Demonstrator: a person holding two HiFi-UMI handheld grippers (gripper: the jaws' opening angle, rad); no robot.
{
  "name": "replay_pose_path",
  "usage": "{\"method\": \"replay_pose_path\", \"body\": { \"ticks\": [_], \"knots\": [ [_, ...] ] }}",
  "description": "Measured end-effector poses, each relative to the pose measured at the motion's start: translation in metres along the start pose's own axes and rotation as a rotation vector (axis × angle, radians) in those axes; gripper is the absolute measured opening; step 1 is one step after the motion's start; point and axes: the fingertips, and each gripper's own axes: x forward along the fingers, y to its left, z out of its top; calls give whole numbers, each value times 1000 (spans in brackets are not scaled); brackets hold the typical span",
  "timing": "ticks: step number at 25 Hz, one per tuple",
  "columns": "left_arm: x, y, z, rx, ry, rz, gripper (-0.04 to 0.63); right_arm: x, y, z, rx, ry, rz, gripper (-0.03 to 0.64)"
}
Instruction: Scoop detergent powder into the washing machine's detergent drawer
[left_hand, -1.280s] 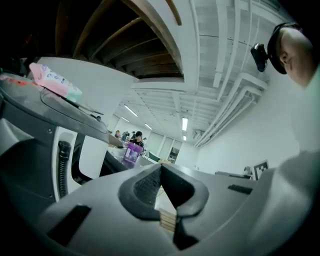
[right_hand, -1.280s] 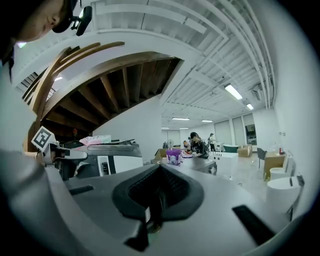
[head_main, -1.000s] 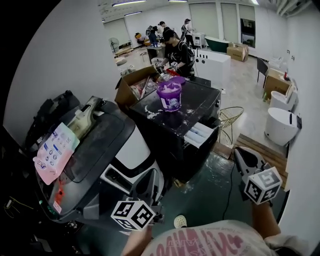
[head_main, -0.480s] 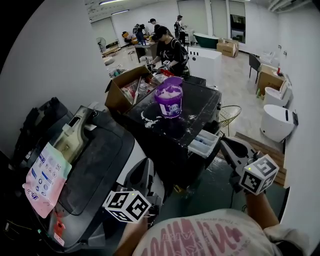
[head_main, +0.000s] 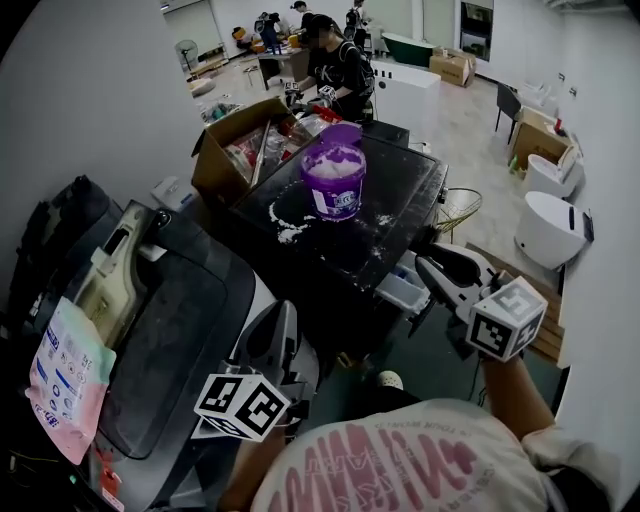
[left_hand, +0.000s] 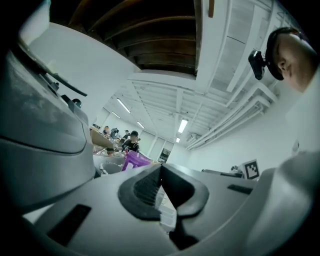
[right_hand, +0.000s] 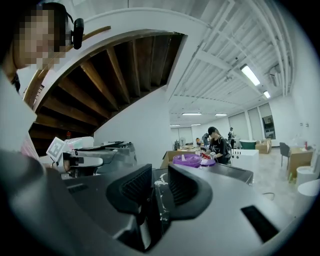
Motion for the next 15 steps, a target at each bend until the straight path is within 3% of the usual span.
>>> {"method": "replay_pose_path", "body": {
  "ticks": [7, 15],
  "knots": [
    [47, 29, 21, 10, -47, 87, 2, 83, -53, 18, 56, -5, 117, 130],
    [77, 59, 34, 70, -69, 240, 2, 175, -95, 19, -63, 150, 251, 132]
  ]
}}
